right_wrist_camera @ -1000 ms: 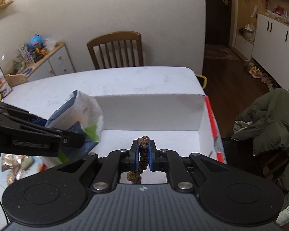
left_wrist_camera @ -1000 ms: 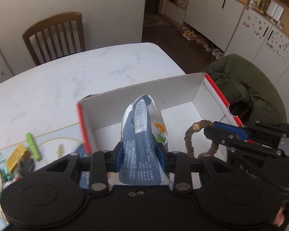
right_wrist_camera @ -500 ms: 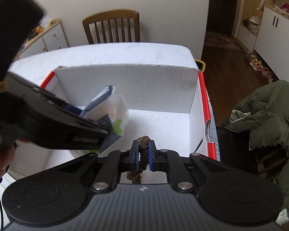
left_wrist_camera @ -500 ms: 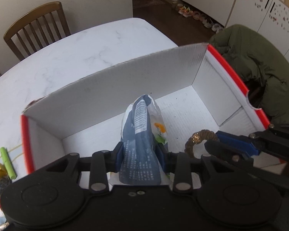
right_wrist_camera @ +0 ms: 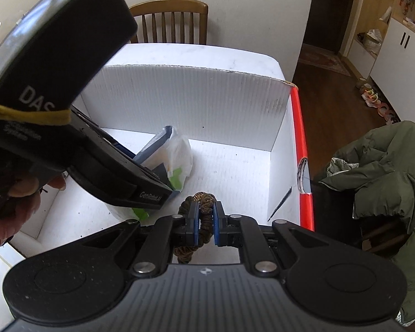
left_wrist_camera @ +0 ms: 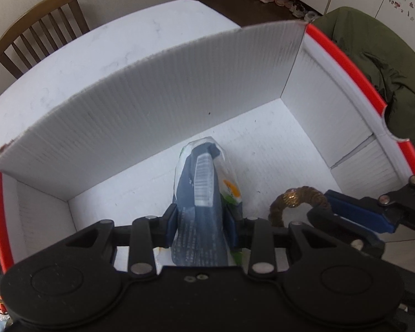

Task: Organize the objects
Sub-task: 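Carry both items into the red box and open both tools to release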

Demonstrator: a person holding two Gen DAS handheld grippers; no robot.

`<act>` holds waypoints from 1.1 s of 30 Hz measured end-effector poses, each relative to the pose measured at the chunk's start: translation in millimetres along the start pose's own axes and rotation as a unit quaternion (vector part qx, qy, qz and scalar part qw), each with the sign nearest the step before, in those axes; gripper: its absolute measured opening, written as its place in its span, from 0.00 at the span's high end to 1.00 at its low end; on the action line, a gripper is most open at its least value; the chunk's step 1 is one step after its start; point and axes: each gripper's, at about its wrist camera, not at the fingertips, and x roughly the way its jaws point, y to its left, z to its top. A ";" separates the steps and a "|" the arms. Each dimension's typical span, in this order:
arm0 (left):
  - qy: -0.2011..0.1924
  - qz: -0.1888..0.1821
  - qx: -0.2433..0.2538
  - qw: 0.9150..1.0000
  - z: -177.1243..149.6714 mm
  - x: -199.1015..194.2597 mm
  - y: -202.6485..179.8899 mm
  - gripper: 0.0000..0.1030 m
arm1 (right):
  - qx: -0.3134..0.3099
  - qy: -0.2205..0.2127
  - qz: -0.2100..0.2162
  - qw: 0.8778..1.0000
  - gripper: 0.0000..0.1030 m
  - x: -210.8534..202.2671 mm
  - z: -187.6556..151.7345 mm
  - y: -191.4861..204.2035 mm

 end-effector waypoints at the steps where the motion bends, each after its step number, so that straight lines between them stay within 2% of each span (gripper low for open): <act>1: 0.001 0.000 0.000 1.000 -0.4 0.7 0.2 0.65 | 0.001 0.000 0.001 1.000 0.90 -0.5 -0.4 -1.2; 8: 0.006 -0.009 -0.002 1.000 -3.4 -2.4 4.2 0.61 | 0.013 -0.006 0.014 1.000 0.90 -6.9 -1.5 -6.0; 12: -0.001 -0.012 -0.005 1.000 -7.1 -10.6 7.5 0.50 | 0.022 -0.011 0.026 0.999 0.90 -12.8 -2.5 -8.9; 16: -0.011 -0.018 -0.009 1.000 -11.4 -21.2 11.5 0.48 | 0.028 -0.018 0.028 0.999 0.90 -21.4 -3.5 -9.4; 19: -0.023 -0.021 -0.017 0.999 -17.1 -33.5 16.2 0.43 | 0.032 -0.022 0.033 0.999 0.88 -29.4 -3.5 -8.9; 27: -0.067 -0.037 -0.040 0.996 -28.7 -67.4 34.6 0.38 | 0.044 -0.045 0.040 0.997 0.73 -51.4 -3.2 -3.8; 33: -0.104 -0.046 -0.049 0.992 -40.4 -91.4 44.5 0.37 | 0.041 -0.061 0.038 0.997 0.72 -67.1 -2.4 7.0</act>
